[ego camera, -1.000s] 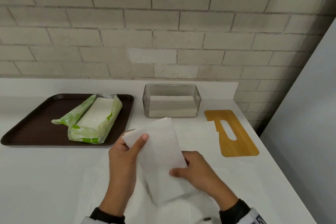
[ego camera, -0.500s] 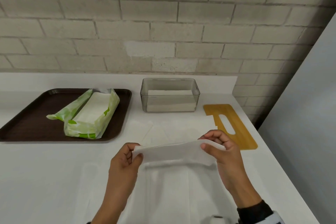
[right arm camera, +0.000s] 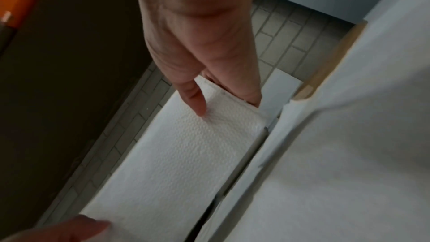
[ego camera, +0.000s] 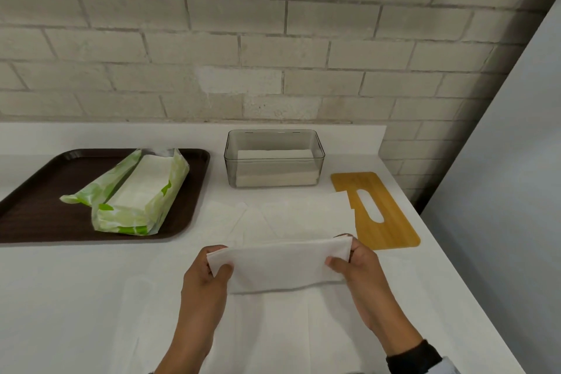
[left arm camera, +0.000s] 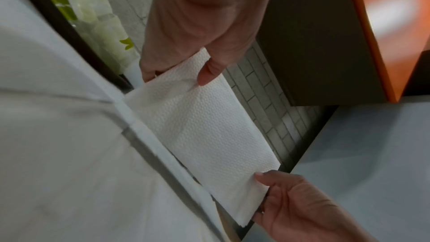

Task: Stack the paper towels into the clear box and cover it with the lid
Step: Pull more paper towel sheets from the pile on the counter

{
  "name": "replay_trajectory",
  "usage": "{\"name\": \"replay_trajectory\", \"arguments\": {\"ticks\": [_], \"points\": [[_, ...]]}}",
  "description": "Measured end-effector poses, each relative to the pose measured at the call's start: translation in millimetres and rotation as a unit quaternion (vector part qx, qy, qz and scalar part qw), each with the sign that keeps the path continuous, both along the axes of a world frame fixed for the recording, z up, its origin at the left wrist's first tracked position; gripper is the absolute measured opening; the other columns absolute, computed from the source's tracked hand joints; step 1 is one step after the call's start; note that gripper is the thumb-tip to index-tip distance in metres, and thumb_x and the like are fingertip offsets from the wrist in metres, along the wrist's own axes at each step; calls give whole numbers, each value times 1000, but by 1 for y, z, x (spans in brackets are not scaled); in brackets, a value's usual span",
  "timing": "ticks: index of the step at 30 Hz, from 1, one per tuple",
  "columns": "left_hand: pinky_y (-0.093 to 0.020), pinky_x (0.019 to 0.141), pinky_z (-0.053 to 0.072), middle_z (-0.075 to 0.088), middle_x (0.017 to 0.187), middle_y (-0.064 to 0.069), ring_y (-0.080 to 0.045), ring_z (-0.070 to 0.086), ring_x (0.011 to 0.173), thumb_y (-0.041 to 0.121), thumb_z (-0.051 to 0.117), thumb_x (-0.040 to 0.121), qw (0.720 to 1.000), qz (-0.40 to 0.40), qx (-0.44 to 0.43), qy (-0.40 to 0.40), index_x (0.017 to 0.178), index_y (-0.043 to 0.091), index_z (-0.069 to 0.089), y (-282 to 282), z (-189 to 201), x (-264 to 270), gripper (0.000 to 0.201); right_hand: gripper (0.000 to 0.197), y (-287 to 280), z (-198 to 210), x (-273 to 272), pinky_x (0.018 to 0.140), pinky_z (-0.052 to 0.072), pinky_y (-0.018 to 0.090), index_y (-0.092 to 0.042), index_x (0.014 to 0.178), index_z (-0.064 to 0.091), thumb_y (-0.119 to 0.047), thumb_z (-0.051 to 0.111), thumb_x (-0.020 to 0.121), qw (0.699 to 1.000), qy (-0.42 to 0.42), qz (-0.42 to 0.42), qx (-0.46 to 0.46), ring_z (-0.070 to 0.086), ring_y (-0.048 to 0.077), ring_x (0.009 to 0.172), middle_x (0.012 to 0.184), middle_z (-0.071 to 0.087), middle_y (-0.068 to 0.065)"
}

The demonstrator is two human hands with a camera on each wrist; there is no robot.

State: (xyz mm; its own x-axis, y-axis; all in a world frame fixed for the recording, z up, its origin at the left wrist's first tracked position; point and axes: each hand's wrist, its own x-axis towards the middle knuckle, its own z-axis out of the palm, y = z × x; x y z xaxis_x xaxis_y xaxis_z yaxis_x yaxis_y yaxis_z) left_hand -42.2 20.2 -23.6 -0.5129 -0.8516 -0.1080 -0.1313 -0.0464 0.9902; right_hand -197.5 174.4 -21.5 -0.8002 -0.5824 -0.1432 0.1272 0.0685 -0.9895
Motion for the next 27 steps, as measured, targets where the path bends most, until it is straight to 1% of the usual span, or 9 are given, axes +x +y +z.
{"name": "replay_trajectory", "arguments": {"ticks": [3,7,11,14,17,19,21,25,27], "points": [[-25,74,41,65,94,1,-17,56,90,-10,47,86,1000,-2,-10,21,91,19,60,-1,8,-1,32,32,1,4,-5,68,45,26,-16,87,58,15,54,79,1000,22,-10,-9,56,18,84,89,62,6],[-24,74,42,65,96,1,-19,57,89,-9,52,87,1000,-8,-7,8,90,21,60,-2,1,-3,31,38,4,-8,-6,69,46,24,-21,97,55,11,57,78,994,26,38,99,57,17,90,100,61,5],[-24,62,41,62,90,2,-18,51,71,-4,58,86,993,-58,-69,-70,89,26,59,-9,7,7,30,32,6,4,-14,81,50,24,-25,101,59,3,56,86,991,57,28,114,62,12,98,105,67,-3],[-16,64,41,62,94,11,-8,57,79,8,66,83,951,-179,-165,-189,94,36,53,-9,23,14,32,29,1,40,-20,89,53,31,-23,98,61,3,55,88,983,138,80,91,65,11,97,104,69,-3],[-10,65,43,64,93,22,-1,62,83,28,72,80,924,-244,-226,-190,99,45,51,4,40,7,33,29,-13,79,-16,88,51,29,-26,94,61,2,53,88,940,249,212,100,64,9,92,94,67,-7],[-11,62,44,67,84,19,-1,64,77,34,69,82,925,-240,-249,-156,91,46,56,14,49,-3,20,35,-27,101,-10,86,49,22,-32,90,58,2,53,88,899,309,293,106,62,4,90,91,64,-12],[-9,58,44,67,79,19,1,65,75,33,67,85,945,-214,-221,-108,83,44,58,17,53,-9,14,35,-40,116,-13,79,47,14,-32,90,58,3,55,88,884,327,320,92,60,0,87,91,63,-14],[-14,62,47,71,85,14,-5,67,83,27,67,85,988,-123,-85,-42,88,32,65,7,46,3,6,21,-56,103,-70,69,44,11,-22,88,60,-1,59,88,940,269,188,92,56,7,79,87,62,-3],[-23,67,50,74,88,7,-13,69,85,22,68,85,997,-78,-21,-15,95,25,68,-2,38,15,11,17,-57,74,-107,60,42,18,-18,81,59,-2,56,88,942,239,106,210,54,12,73,86,59,3]]}}
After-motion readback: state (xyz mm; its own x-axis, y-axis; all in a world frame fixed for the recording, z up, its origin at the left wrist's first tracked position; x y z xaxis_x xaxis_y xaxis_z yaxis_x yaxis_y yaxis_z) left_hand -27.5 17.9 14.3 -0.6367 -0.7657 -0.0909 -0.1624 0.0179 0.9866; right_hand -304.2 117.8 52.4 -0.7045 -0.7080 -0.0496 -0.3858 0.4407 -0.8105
